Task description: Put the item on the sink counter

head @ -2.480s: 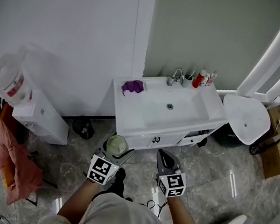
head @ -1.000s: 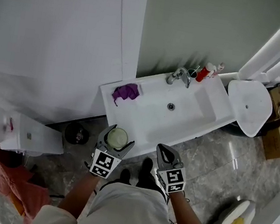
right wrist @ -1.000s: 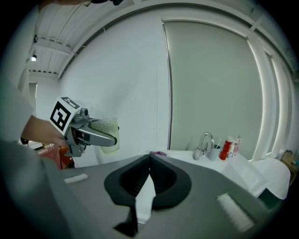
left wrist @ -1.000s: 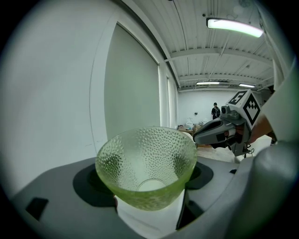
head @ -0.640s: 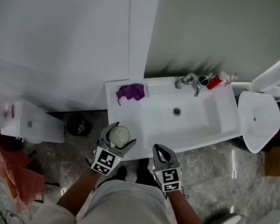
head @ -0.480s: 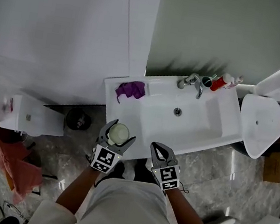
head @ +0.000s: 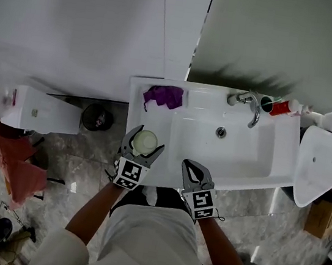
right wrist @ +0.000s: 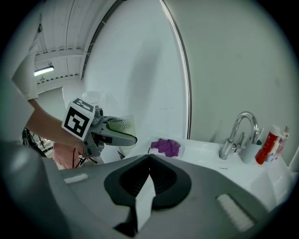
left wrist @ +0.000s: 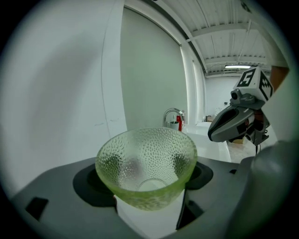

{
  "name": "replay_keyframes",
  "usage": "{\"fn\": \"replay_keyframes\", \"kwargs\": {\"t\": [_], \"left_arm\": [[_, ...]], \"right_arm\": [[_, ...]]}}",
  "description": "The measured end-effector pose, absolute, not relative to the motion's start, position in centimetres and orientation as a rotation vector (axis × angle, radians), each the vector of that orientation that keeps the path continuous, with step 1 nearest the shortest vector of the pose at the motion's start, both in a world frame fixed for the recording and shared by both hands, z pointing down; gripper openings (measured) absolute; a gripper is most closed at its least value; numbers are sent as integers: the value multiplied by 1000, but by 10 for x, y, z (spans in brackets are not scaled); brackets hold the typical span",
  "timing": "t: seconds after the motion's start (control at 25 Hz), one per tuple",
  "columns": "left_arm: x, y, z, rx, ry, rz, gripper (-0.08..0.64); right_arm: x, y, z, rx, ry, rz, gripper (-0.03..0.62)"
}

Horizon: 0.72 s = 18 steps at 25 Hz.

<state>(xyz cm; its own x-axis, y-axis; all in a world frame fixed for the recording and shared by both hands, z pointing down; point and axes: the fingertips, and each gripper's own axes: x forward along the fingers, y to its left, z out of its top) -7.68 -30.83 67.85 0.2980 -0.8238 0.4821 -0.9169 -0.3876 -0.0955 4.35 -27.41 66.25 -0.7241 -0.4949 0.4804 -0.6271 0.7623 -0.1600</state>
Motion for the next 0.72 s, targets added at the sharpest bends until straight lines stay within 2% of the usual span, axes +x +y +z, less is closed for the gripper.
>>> {"fn": "replay_keyframes", "kwargs": {"t": [0.72], "left_arm": [[-118,-371,808,2087,-1765,682,397]], "right_arm": [[1,-306,754,658,-2451,572,11]]}}
